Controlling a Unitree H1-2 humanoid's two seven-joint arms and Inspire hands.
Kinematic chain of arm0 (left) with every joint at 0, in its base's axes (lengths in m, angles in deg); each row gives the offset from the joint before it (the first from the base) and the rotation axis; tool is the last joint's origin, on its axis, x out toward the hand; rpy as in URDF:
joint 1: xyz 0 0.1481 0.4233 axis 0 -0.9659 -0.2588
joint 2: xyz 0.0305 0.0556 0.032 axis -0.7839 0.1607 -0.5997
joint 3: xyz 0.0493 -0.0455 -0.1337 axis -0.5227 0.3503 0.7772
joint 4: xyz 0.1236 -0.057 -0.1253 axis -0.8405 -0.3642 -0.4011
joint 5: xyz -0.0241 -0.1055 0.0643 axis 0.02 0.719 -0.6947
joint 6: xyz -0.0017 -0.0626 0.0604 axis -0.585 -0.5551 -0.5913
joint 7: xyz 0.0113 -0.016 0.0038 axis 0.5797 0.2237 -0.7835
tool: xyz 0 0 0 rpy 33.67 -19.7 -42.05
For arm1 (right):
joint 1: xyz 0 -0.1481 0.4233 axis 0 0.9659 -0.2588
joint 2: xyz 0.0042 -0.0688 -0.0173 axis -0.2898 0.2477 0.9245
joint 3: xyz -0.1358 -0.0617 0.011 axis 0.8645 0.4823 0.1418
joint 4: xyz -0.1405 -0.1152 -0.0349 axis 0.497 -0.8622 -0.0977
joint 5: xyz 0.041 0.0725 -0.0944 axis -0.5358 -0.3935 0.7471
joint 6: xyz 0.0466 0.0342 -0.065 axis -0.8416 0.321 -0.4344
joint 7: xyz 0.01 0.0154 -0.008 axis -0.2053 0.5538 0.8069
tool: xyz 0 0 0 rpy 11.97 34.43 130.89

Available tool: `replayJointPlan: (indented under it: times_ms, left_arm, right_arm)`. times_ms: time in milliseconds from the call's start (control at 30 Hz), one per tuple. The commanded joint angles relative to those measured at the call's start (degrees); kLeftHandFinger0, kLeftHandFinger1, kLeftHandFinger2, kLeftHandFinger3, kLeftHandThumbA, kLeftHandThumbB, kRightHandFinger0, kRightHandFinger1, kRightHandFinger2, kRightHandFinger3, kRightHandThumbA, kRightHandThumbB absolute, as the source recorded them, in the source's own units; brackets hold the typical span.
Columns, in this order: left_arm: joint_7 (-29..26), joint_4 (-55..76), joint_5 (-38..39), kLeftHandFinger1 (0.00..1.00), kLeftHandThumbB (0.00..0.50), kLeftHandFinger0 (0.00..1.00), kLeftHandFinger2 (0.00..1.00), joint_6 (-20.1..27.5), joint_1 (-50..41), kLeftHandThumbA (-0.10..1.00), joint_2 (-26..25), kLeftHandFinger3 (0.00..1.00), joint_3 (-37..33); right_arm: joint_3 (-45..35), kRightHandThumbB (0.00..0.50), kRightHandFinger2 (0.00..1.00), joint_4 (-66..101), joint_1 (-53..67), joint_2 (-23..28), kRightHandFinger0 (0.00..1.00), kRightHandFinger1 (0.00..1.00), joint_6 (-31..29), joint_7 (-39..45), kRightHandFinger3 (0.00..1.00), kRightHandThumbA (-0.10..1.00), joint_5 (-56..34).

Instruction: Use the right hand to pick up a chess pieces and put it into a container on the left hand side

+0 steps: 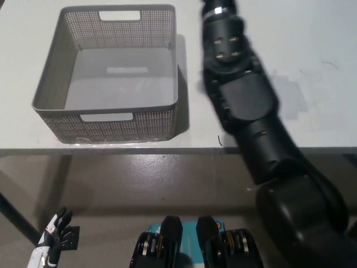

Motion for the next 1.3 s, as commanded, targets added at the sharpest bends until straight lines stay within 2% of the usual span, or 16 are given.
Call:
replayJointPlan:
  times_ms: [0, 67, 133, 200, 267, 400, 500, 600, 667, 700, 733, 767, 800, 867, 1000, 1267]
  left_arm:
    - [0.68, 0.64, -1.02, 1.0, 0.356, 1.0, 1.0, 1.88, 0.2, 1.0, -0.42, 1.0, -0.94]
    - [0.94, 0.56, -1.53, 1.0, 0.342, 1.0, 1.0, 2.06, 0.24, 1.0, -0.46, 1.0, -1.58]
    - [1.14, 0.0, -1.65, 1.0, 0.324, 1.0, 1.0, 2.3, 0.71, 1.0, -0.5, 1.0, -2.05]
    - [1.55, -0.07, -1.83, 1.0, 0.314, 1.0, 1.0, 2.39, 1.21, 1.0, -0.69, 1.0, -2.67]
    - [1.89, -0.19, -1.5, 1.0, 0.338, 1.0, 1.0, 1.99, 1.7, 1.0, -0.57, 1.0, -3.29]
    - [1.88, -0.88, -2.15, 1.0, 0.322, 1.0, 1.0, 2.24, 2.66, 1.0, -0.55, 1.0, -4.25]
    - [1.99, -0.72, -2.7, 1.0, 0.306, 1.0, 1.0, 2.36, 2.71, 1.0, -0.63, 1.0, -4.68]
    - [2.25, -0.67, -2.55, 1.0, 0.31, 1.0, 1.0, 2.24, 3.25, 1.0, -0.98, 1.0, -4.79]
    - [2.66, -0.67, -2.06, 1.0, 0.303, 1.0, 1.0, 2.15, 3.79, 1.0, -1.26, 1.0, -4.94]
    - [2.98, -0.62, -1.76, 1.0, 0.299, 1.0, 1.0, 2.15, 3.79, 1.0, -1.48, 1.0, -5.07]
    - [3.23, -0.57, -1.51, 1.0, 0.298, 1.0, 0.99, 2.03, 3.86, 1.0, -1.65, 1.0, -5.15]
    - [3.34, -0.57, -1.4, 1.0, 0.298, 1.0, 0.99, 1.95, 3.93, 1.0, -1.77, 1.0, -5.16]
    - [3.5, -0.73, -1.36, 1.0, 0.285, 1.0, 0.97, 2.16, 4.01, 1.0, -1.95, 1.0, -5.27]
    - [3.53, -1.24, -1.78, 1.0, 0.28, 1.0, 0.96, 2.84, 4.32, 1.0, -2.23, 1.0, -5.47]
    - [3.61, -0.86, -2.21, 1.0, 0.288, 1.0, 0.94, 2.15, 4.4, 1.0, -2.55, 1.0, -5.76]
    - [3.74, -0.83, -2.22, 1.0, 0.29, 1.0, 0.91, 1.9, 4.51, 1.0, -2.73, 1.0, -6.18]
  right_arm:
    - [1.24, 0.161, 0.42, -6.07, -5.64, -3.09, 0.0, 0.15, -4.53, -0.51, 0.53, -0.1, 1.0]
    - [1.44, 0.165, 0.57, -8.45, -5.48, -3.72, 0.0, 0.17, -5.37, -1.05, 0.59, -0.1, 1.1]
    - [1.11, 0.149, 0.8, -12.6, -5.68, -4.98, 0.0, 0.3, -6.24, -0.88, 0.79, -0.1, 0.26]
    - [1.56, 0.148, 0.83, -16.05, -5.75, -5.44, 0.0, 0.36, -6.29, -1.33, 0.84, -0.1, 0.85]
    - [2.7, 0.139, 0.83, -18.81, -5.33, -5.41, 0.0, 0.38, -7.08, -2.23, 0.86, -0.1, 2.17]
    - [4.36, 0.126, 0.83, -23.44, -4.64, -5.04, 0.0, 0.39, -6.73, -2.33, 0.89, -0.1, 2.95]
    - [5.02, 0.133, 0.76, -26.15, -3.61, -4.76, 0.0, 0.37, -6.35, -2.65, 0.8, -0.1, 3.16]
    - [5.47, 0.183, 0.76, -27.52, -3.28, -4.11, 0.01, 0.38, -4.69, -4.14, 0.77, -0.1, 3.57]
    - [5.92, 0.32, 1.0, -27.59, -3.03, -3.18, 0.6, 0.9, -4.11, -2.87, 1.0, 0.31, 3.78]
    - [7.05, 0.416, 1.0, -27.61, -2.81, -2.38, 0.87, 1.0, -4.01, -0.15, 1.0, 0.53, 4.52]
    - [7.95, 0.458, 1.0, -27.68, -2.79, -1.8, 1.0, 1.0, -3.59, 1.78, 1.0, 0.69, 5.1]
    - [8.3, 0.454, 1.0, -27.7, -2.8, -1.64, 1.0, 1.0, -3.45, 2.18, 1.0, 0.7, 5.05]
    - [9.1, 0.498, 1.0, -27.61, -2.83, -1.01, 1.0, 1.0, -2.69, 3.81, 1.0, 0.85, 5.47]
    - [9.57, 0.5, 1.0, -26.63, -2.7, -0.18, 1.0, 1.0, -2.66, 4.59, 1.0, 0.93, 5.53]
    - [9.97, 0.5, 1.0, -25.09, -2.49, 0.68, 1.0, 1.0, -4.08, 4.61, 1.0, 1.0, 5.46]
    - [9.38, 0.488, 1.0, -16.48, -1.89, 2.68, 1.0, 1.0, -4.12, 5.17, 1.0, 1.0, 5.35]
